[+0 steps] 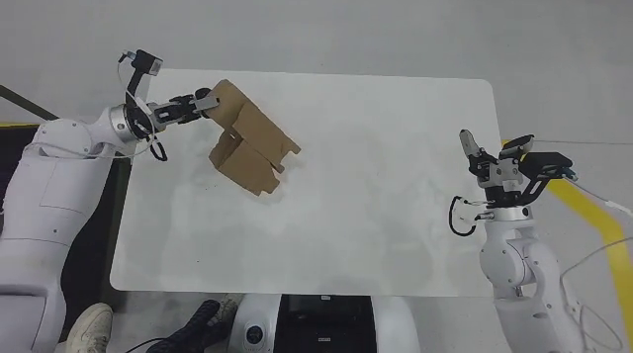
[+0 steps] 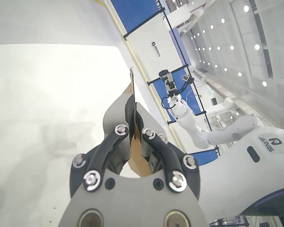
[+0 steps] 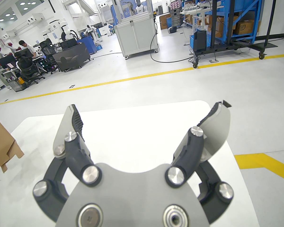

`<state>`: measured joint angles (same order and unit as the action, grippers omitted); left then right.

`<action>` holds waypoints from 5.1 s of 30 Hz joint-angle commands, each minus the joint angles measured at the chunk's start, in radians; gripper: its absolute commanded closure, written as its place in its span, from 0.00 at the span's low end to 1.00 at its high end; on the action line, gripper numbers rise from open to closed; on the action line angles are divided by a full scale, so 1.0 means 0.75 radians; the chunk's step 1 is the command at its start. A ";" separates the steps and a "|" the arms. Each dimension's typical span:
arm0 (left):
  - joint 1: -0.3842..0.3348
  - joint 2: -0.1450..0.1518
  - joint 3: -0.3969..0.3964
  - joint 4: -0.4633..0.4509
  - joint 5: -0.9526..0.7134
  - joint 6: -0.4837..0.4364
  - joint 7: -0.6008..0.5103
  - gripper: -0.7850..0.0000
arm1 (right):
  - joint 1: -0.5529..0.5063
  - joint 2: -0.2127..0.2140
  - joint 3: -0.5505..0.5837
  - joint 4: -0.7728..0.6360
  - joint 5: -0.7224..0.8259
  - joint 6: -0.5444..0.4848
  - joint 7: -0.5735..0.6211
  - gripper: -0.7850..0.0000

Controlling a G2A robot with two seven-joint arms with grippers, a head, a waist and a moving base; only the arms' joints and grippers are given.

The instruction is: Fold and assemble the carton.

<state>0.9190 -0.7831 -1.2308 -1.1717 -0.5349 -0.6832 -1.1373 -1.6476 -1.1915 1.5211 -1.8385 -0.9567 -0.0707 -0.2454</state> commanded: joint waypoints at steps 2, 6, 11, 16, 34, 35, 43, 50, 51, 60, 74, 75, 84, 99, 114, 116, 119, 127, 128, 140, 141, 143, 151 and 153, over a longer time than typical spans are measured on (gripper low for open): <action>-0.030 -0.009 0.062 -0.030 -0.002 0.002 -0.002 1.00 | 0.000 0.000 0.000 0.000 0.000 0.000 0.000 0.00; -0.079 -0.028 0.150 -0.065 -0.021 0.015 -0.014 1.00 | 0.000 0.000 0.000 0.000 0.000 0.000 0.000 0.00; -0.136 -0.050 0.228 -0.089 -0.047 0.017 -0.016 1.00 | 0.000 0.000 0.000 0.000 0.000 0.000 0.000 0.00; -0.178 -0.064 0.270 -0.091 -0.095 0.028 -0.027 1.00 | 0.000 0.000 0.000 0.000 0.000 0.000 0.000 0.00; -0.181 -0.065 0.274 -0.090 -0.102 0.027 -0.027 1.00 | 0.000 0.000 0.000 0.000 0.000 0.000 0.000 0.00; -0.181 -0.065 0.274 -0.090 -0.102 0.027 -0.027 1.00 | 0.000 0.000 0.000 0.000 0.000 0.000 0.000 0.00; -0.181 -0.065 0.274 -0.090 -0.102 0.027 -0.027 1.00 | -0.003 -0.002 -0.005 0.002 0.045 -0.014 0.051 0.00; -0.181 -0.065 0.274 -0.090 -0.102 0.027 -0.027 1.00 | 0.000 -0.007 -0.090 -0.003 0.242 -0.232 0.231 0.00; -0.181 -0.065 0.274 -0.090 -0.102 0.027 -0.027 1.00 | -0.004 -0.007 -0.105 -0.005 0.263 -0.275 0.253 0.00; -0.181 -0.065 0.274 -0.090 -0.102 0.027 -0.027 1.00 | 0.013 -0.016 -0.266 0.035 0.564 -0.540 0.458 0.00; -0.181 -0.065 0.274 -0.090 -0.102 0.027 -0.027 1.00 | 0.110 -0.045 -0.551 0.130 0.715 -0.691 0.600 0.00; -0.181 -0.065 0.274 -0.090 -0.102 0.027 -0.027 1.00 | 0.110 -0.045 -0.551 0.130 0.715 -0.691 0.600 0.00; -0.181 -0.065 0.274 -0.090 -0.102 0.027 -0.027 1.00 | 0.113 -0.046 -0.552 0.134 0.717 -0.660 0.604 0.00; -0.181 -0.065 0.274 -0.090 -0.102 0.027 -0.027 1.00 | 0.273 -0.110 -0.818 0.359 0.839 -0.698 0.555 0.00; -0.181 -0.065 0.274 -0.090 -0.102 0.027 -0.027 1.00 | 0.363 -0.151 -0.915 0.478 1.025 -0.814 0.573 0.00; -0.181 -0.065 0.274 -0.090 -0.102 0.027 -0.027 1.00 | 0.357 -0.149 -0.911 0.474 1.057 -0.840 0.588 0.00; -0.181 -0.065 0.274 -0.090 -0.102 0.027 -0.027 1.00 | 0.349 -0.145 -0.910 0.463 1.127 -0.903 0.639 0.00; -0.181 -0.065 0.274 -0.090 -0.102 0.027 -0.027 1.00 | 0.321 -0.128 -0.876 0.429 1.212 -0.979 0.714 0.00; -0.181 -0.065 0.274 -0.090 -0.102 0.027 -0.027 1.00 | 0.315 -0.126 -0.872 0.422 1.219 -0.984 0.719 0.00; -0.181 -0.065 0.274 -0.090 -0.102 0.027 -0.027 1.00 | 0.263 -0.103 -0.845 0.397 1.359 -1.065 0.819 0.00; -0.181 -0.065 0.274 -0.090 -0.102 0.027 -0.027 1.00 | 0.261 -0.101 -0.843 0.397 1.372 -1.074 0.825 0.00; -0.181 -0.065 0.274 -0.090 -0.102 0.027 -0.027 1.00 | 0.255 -0.098 -0.838 0.394 1.398 -1.101 0.835 0.00; -0.181 -0.065 0.274 -0.090 -0.102 0.027 -0.027 1.00 | 0.243 -0.083 -0.824 0.379 1.497 -1.184 0.895 0.00; -0.181 -0.065 0.274 -0.090 -0.102 0.027 -0.027 1.00 | 0.253 -0.082 -0.829 0.379 1.516 -1.180 0.907 0.00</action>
<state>0.7829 -0.8319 -1.0255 -1.2392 -0.6115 -0.6626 -1.1576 -1.4616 -1.2529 0.9017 -1.5547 0.1735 -0.9582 0.4313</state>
